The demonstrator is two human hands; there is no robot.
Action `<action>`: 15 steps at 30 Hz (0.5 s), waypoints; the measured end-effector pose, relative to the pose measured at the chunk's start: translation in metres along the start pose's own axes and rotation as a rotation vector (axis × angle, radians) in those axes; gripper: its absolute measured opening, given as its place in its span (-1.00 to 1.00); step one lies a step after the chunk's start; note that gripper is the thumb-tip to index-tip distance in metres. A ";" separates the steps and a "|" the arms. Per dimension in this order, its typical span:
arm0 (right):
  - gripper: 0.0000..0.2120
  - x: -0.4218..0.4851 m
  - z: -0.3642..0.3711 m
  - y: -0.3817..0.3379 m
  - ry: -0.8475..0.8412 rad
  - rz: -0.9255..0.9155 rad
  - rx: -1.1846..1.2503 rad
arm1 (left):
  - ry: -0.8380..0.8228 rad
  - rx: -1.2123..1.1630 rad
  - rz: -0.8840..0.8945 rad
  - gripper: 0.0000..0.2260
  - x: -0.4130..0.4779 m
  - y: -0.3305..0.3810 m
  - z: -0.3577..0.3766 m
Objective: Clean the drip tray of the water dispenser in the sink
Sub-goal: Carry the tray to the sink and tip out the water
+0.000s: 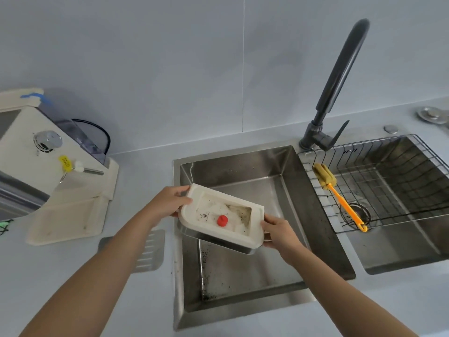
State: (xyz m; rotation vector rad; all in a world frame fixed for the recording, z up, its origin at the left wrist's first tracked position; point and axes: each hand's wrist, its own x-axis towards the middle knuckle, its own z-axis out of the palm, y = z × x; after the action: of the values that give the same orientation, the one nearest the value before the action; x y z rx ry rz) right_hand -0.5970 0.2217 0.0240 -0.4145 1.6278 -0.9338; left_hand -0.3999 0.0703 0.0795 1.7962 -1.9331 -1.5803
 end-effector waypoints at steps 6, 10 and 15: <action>-0.69 0.011 0.010 0.003 0.007 0.087 0.108 | 0.001 0.123 -0.009 -0.66 0.018 0.017 -0.008; -0.69 0.019 0.017 0.006 0.040 0.172 0.194 | -0.026 0.208 0.002 -0.79 0.029 0.032 -0.009; -0.69 0.025 0.022 0.007 0.050 0.273 0.264 | -0.039 0.325 -0.024 -0.80 0.043 0.051 -0.007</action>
State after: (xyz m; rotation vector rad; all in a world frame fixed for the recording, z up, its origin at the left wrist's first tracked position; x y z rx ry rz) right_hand -0.5821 0.2009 0.0018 0.0129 1.5341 -0.9394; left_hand -0.4451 0.0224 0.0933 1.9172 -2.3074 -1.3804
